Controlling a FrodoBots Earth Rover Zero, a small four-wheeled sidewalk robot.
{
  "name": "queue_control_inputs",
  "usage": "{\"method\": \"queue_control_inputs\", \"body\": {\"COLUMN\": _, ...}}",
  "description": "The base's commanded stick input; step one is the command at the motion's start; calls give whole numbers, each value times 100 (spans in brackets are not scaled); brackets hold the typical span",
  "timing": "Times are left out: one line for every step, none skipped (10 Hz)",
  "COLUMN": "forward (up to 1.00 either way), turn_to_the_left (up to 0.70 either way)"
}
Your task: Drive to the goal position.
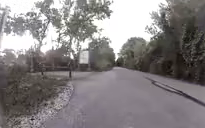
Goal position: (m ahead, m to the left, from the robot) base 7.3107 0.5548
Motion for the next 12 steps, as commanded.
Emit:
{"method": "queue_control_inputs", "body": {"forward": 70, "turn_to_the_left": -34}}
{"method": "queue_control_inputs", "body": {"forward": 70, "turn_to_the_left": -33}}
{"method": "queue_control_inputs", "body": {"forward": 70, "turn_to_the_left": 0}}
{"method": "queue_control_inputs", "body": {"forward": 70, "turn_to_the_left": 0}}
{"method": "queue_control_inputs", "body": {"forward": 70, "turn_to_the_left": 0}}
{"method": "queue_control_inputs", "body": {"forward": 70, "turn_to_the_left": 0}}
{"method": "queue_control_inputs", "body": {"forward": 70, "turn_to_the_left": 7}}
{"method": "queue_control_inputs", "body": {"forward": 70, "turn_to_the_left": 35}}
{"method": "queue_control_inputs", "body": {"forward": 70, "turn_to_the_left": 35}}
{"method": "queue_control_inputs", "body": {"forward": 70, "turn_to_the_left": 35}}
{"method": "queue_control_inputs", "body": {"forward": 70, "turn_to_the_left": 35}}
{"method": "queue_control_inputs", "body": {"forward": 70, "turn_to_the_left": 26}}
